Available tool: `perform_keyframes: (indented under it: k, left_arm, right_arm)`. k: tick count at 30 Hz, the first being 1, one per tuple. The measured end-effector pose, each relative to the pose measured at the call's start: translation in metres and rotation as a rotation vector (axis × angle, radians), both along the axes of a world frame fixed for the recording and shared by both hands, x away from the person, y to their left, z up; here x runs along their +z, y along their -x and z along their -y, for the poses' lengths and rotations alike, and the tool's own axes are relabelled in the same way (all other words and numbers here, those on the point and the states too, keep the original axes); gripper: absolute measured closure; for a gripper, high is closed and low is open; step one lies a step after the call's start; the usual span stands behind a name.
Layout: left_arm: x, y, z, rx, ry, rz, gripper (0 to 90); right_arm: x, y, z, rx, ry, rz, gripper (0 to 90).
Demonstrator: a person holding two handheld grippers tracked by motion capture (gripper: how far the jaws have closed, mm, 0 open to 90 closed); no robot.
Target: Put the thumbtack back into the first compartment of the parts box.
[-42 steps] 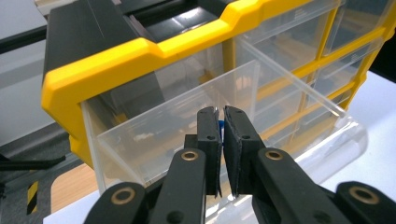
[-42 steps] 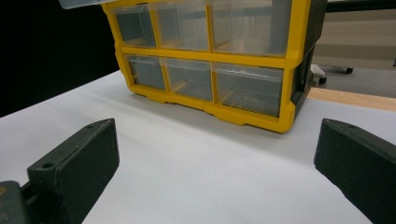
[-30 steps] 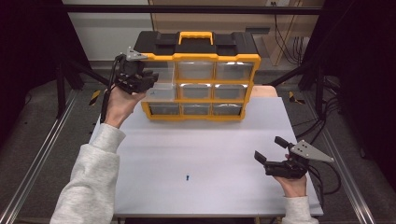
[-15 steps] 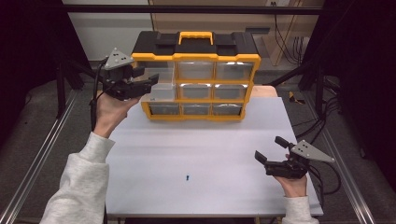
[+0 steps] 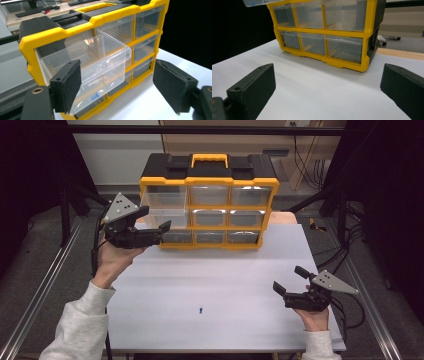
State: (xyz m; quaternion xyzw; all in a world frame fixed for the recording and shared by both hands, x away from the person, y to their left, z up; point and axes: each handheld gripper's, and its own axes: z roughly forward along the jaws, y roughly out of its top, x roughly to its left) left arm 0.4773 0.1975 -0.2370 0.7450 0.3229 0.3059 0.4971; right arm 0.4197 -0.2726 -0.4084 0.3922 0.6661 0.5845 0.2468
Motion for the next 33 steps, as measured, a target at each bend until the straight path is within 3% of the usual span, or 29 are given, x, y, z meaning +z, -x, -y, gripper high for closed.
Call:
perform_keyframes:
  k: [5,18,33]
  left_arm:
    - [-0.010,0.012,0.000,-0.026,0.006,0.010,17.2]
    - [-0.040,0.029,-0.005,-0.037,0.012,0.000,10.4]
    - [-0.083,0.039,-0.010,-0.037,0.031,-0.046,9.0]
  right_arm:
    - [0.000,0.000,0.000,-0.001,0.001,0.002,0.4]
    - [0.000,0.000,0.000,-0.002,0.002,0.003,0.5]
    - [0.000,0.000,0.000,0.001,0.001,0.002,0.5]
